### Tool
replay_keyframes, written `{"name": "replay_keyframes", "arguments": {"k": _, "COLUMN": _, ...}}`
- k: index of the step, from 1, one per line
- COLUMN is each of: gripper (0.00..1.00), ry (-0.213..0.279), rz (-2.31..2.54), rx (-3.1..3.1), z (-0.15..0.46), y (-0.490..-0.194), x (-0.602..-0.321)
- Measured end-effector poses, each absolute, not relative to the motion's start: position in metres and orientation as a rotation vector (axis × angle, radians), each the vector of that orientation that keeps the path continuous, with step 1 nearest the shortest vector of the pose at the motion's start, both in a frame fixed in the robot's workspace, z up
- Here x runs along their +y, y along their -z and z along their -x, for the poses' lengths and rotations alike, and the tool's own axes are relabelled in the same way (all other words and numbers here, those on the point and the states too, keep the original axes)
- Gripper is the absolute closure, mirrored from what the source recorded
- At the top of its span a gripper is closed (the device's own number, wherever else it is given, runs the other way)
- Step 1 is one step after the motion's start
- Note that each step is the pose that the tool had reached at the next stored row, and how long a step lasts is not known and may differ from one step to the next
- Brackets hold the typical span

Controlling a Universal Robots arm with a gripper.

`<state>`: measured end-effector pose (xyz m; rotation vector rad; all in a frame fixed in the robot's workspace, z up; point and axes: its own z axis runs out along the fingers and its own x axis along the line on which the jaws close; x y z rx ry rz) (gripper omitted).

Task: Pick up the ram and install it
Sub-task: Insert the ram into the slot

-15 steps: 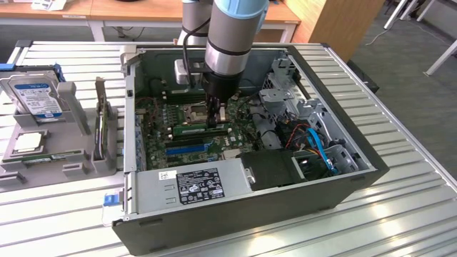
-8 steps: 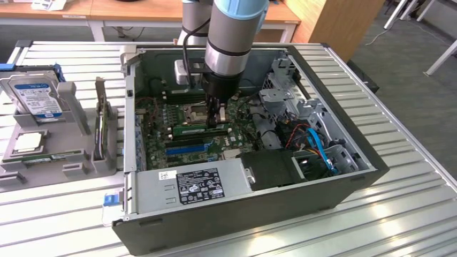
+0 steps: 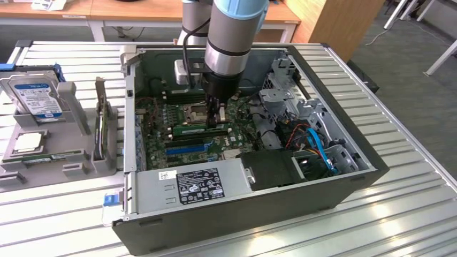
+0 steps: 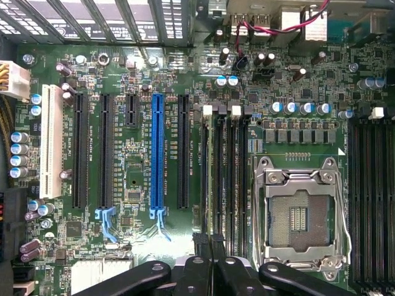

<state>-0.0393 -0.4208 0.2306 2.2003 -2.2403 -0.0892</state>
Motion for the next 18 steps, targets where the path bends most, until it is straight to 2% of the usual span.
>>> {"name": "replay_keyframes", "arguments": {"k": 18, "gripper": 0.89, "ry": 0.089, "rz": -2.200, "rx": -2.240, "z": 0.0400, "y": -0.2293, "x": -0.4207}}
